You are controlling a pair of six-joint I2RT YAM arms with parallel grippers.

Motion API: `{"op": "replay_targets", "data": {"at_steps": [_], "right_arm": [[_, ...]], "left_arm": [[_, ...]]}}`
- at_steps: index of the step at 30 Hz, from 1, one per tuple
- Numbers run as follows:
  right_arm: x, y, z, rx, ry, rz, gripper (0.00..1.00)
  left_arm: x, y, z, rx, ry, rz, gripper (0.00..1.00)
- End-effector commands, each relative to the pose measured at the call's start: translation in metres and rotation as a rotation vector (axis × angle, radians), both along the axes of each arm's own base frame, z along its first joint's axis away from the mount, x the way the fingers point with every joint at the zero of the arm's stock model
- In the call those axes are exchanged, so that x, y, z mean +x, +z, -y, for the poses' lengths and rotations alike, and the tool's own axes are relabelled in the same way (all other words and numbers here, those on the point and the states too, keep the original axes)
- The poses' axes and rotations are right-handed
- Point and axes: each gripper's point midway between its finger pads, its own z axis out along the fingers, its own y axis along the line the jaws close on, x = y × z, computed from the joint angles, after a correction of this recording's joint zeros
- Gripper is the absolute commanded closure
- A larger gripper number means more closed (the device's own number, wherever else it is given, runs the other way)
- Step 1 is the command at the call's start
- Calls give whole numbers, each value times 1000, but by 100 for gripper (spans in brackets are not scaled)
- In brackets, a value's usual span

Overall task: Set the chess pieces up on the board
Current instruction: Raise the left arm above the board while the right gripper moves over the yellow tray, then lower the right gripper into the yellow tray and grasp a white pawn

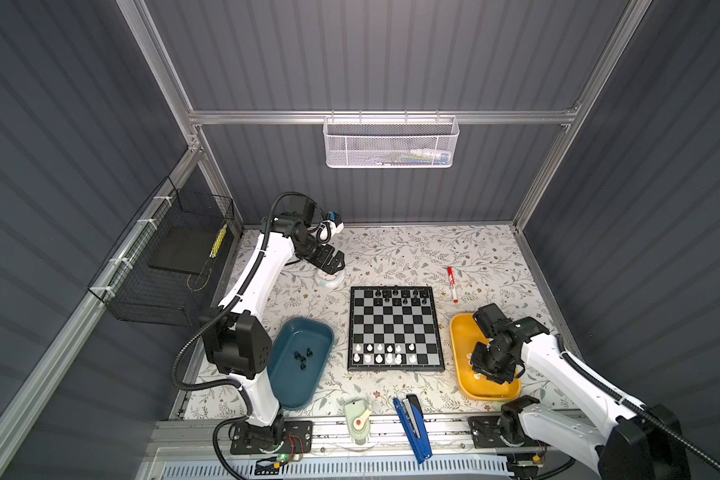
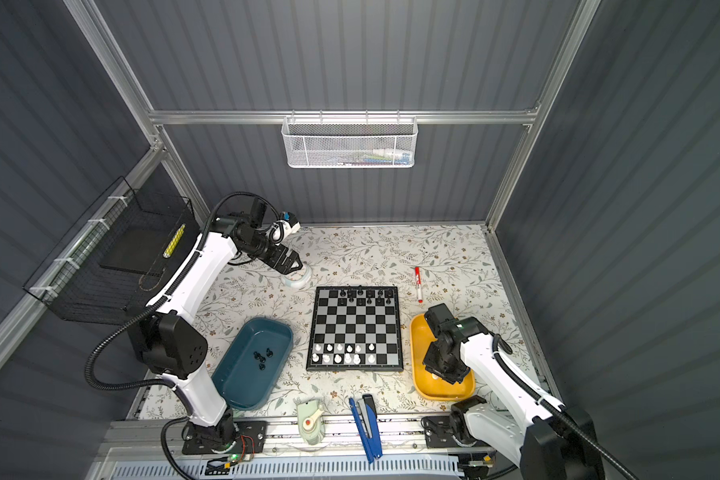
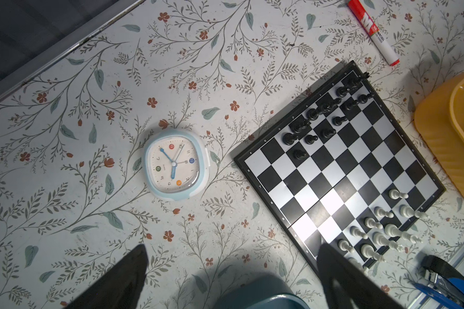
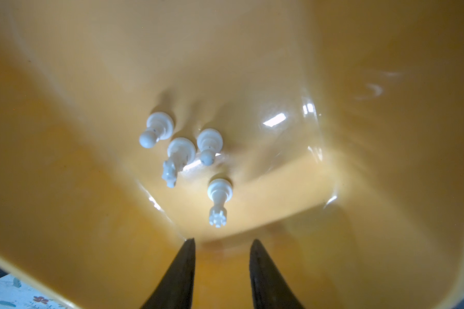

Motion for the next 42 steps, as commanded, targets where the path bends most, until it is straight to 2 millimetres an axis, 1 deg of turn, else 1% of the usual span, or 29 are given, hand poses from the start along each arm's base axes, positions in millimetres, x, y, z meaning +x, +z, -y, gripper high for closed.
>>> {"op": "replay_targets", "data": {"at_steps": [1, 6, 11, 19, 21, 28, 32, 35, 42], "right_arm": [[4, -4, -1, -2, -21, 12, 63], [2, -9, 0, -9, -22, -2, 63], [2, -10, 3, -21, -36, 6, 64], [-4, -18, 6, -28, -60, 1, 67], [-3, -18, 6, -31, -62, 10, 68], [0, -20, 5, -26, -51, 6, 70], [1, -20, 4, -27, -48, 9, 72], [1, -20, 4, -23, -44, 4, 73], [0, -22, 3, -19, -46, -3, 74]], "left_arm": [[-6, 0, 3, 12, -5, -15, 0], [-10, -3, 5, 30, -18, -16, 0], [-12, -6, 9, 34, -29, -23, 0], [-15, -8, 16, 42, -57, -29, 0], [-19, -9, 20, 43, -81, -41, 1], [-52, -9, 41, -54, -227, -131, 0], [-55, -12, 43, -46, -240, -140, 0], [-58, -9, 46, -53, -252, -143, 0], [-79, -1, 58, -128, -347, -184, 0]]}}
